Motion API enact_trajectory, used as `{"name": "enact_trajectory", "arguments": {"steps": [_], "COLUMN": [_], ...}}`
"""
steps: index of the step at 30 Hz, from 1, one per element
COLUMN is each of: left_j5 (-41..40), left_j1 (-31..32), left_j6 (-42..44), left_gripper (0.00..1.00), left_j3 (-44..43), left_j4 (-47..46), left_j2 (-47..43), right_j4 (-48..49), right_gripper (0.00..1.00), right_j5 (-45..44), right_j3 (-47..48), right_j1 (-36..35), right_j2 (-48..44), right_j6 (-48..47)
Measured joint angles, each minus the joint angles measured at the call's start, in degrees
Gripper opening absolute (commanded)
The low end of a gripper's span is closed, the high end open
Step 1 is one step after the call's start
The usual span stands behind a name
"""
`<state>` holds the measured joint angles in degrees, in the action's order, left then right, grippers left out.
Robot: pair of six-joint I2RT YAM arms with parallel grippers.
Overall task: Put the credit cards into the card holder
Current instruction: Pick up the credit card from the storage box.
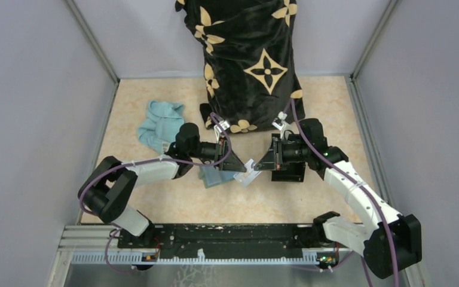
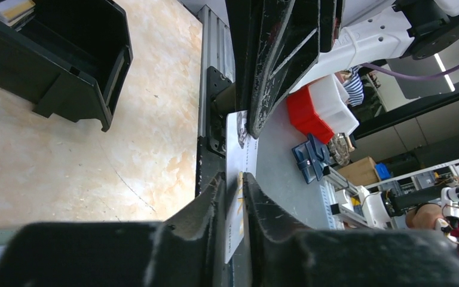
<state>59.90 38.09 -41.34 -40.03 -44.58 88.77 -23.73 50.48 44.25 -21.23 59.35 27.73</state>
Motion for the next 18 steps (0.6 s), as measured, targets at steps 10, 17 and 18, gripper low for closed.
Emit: {"name": "enact_trajectory", "arguments": {"steps": [10,17,18], "left_j5": [1.44,-9.86,-12.92], "left_j1": [-0.35,-1.79,-1.88], "left_j6": [-2.64,-0.52,-0.42], "left_gripper": [0.00,0.00,0.00], "left_j3": [1.03,8.11,9.25], "left_j4": [-3.91,3.13,4.83], "left_j2": [1.57,-4.07,-5.77], "right_j4": [0.28,0.24,0.59], "right_gripper": [0.29,0.43,0.43], "right_j5": [-0.02,-7.43,-8.81], "right_j3": [0.00,1.62,1.97], "right_j1": [-0.02,-0.04,-0.07], "right_j2": [0.74,0.83,0.83], "right_j6": [0.04,-0.20,-0.17]}}
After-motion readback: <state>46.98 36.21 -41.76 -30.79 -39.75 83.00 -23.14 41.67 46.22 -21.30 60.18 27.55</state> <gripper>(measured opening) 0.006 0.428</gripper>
